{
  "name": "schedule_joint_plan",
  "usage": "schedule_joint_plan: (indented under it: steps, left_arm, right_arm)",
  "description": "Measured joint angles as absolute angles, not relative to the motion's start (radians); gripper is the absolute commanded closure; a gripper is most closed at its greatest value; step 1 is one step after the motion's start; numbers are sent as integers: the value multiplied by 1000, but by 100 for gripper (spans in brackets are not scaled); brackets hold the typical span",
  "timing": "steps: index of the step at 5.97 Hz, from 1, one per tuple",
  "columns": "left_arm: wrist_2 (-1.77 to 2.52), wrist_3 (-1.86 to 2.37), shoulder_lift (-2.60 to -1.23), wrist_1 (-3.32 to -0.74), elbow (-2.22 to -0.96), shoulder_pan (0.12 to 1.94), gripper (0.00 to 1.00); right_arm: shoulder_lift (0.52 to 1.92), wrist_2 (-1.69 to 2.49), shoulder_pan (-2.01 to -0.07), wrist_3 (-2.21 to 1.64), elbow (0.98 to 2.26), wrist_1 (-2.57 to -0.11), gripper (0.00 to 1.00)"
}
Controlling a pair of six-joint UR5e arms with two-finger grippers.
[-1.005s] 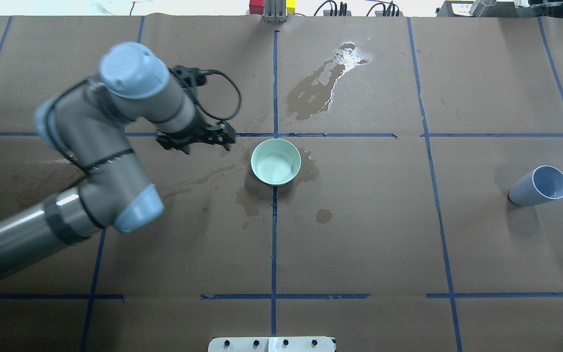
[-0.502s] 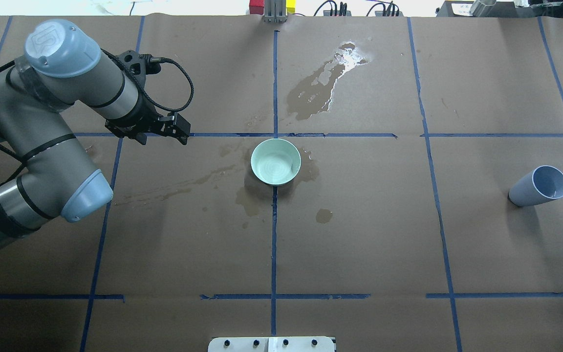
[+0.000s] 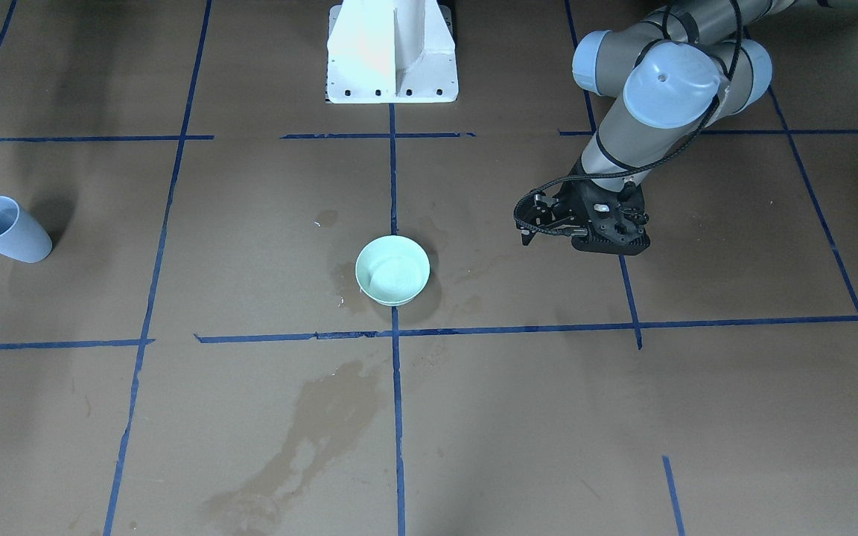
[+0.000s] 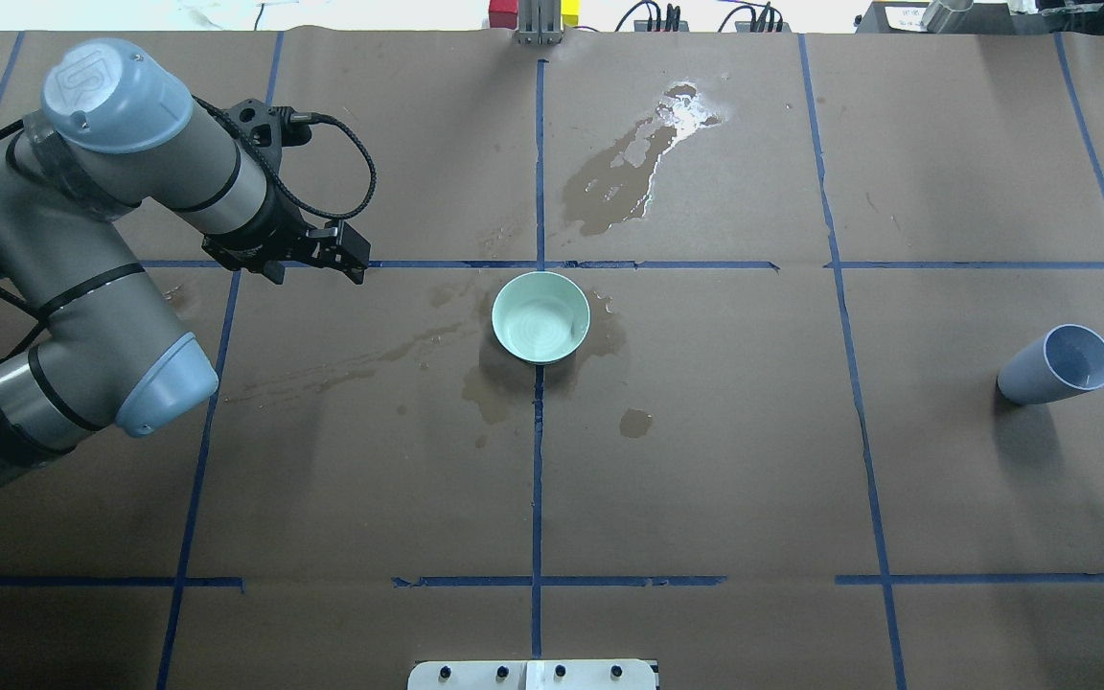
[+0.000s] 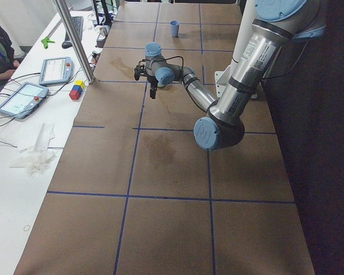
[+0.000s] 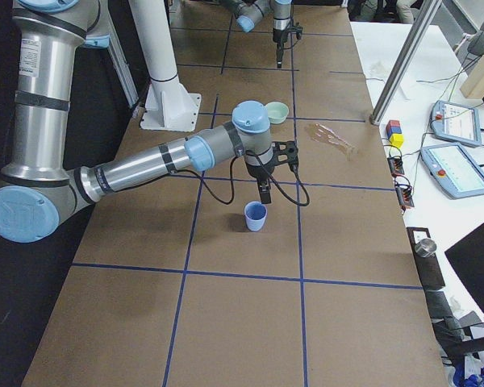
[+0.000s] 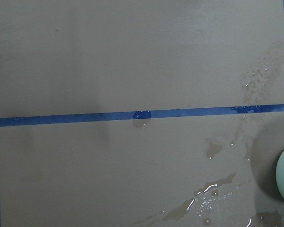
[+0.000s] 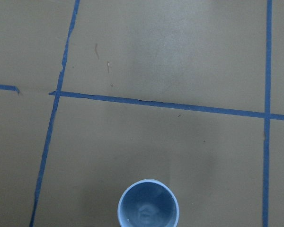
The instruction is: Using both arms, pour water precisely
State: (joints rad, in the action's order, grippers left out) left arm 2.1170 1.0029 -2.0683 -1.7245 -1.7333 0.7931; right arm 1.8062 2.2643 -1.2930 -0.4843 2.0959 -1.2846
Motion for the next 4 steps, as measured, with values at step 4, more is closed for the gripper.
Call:
schedule_joint_plan:
  steps: [4]
  left_arm:
    - [2116, 1005, -2068, -1725, -1734, 793, 0]
  right_arm:
    - [2056, 1980, -1021, -843, 2019, -612, 0]
